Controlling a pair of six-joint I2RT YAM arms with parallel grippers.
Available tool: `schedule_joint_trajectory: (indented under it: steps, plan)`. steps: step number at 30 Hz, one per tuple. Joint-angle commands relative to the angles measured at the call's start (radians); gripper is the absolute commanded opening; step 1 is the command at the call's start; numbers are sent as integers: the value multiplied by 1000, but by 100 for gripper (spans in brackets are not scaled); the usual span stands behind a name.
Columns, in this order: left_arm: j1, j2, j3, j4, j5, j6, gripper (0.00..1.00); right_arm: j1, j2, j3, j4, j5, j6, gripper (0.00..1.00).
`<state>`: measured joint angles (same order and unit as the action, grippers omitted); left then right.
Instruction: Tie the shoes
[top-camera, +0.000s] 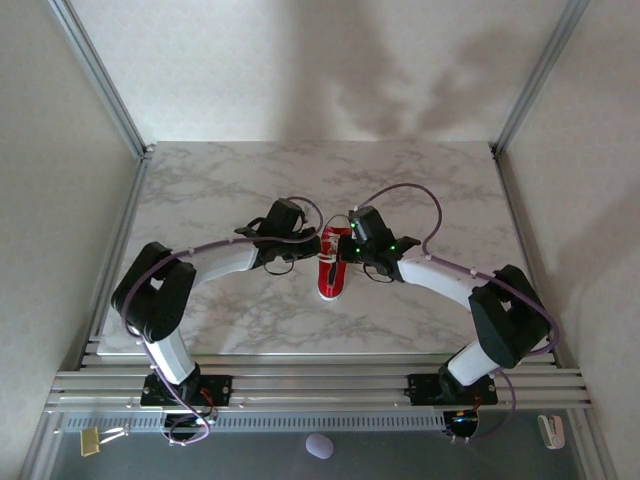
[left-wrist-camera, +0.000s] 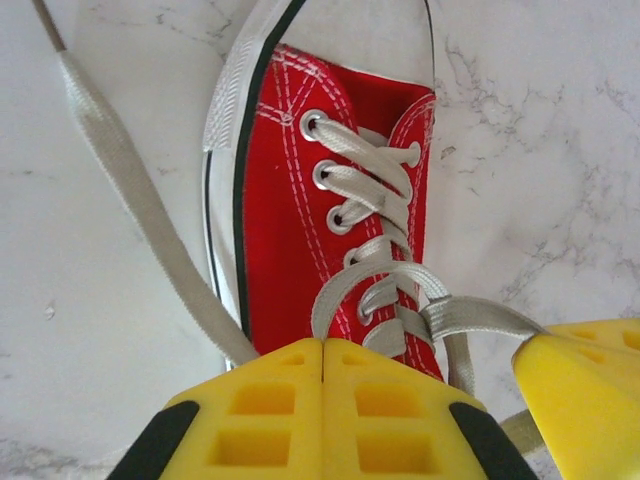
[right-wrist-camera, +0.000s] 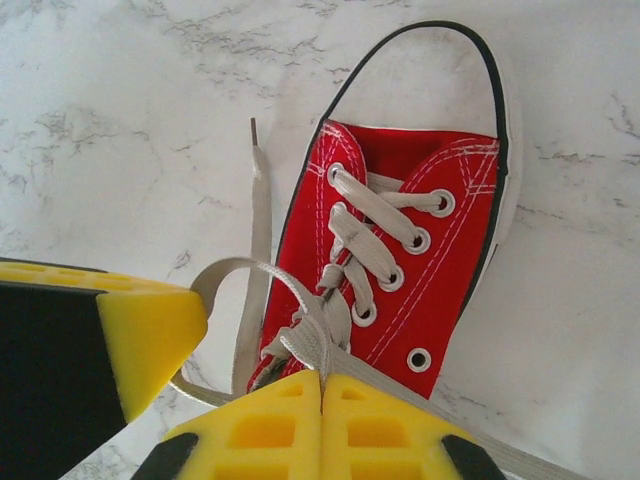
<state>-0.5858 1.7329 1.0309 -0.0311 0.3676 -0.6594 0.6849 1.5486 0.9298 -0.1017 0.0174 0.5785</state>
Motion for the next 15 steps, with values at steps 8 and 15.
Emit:
schedule_joint_trajectory:
  steps: [8,15]
  plan:
    - [-29,-85,-137,23,-40,-150,3,-5,44,76,-38,-61,-123,0]
    - [-53,-95,-217,113,-37,-246,4,2,54,84,-42,-74,-145,0]
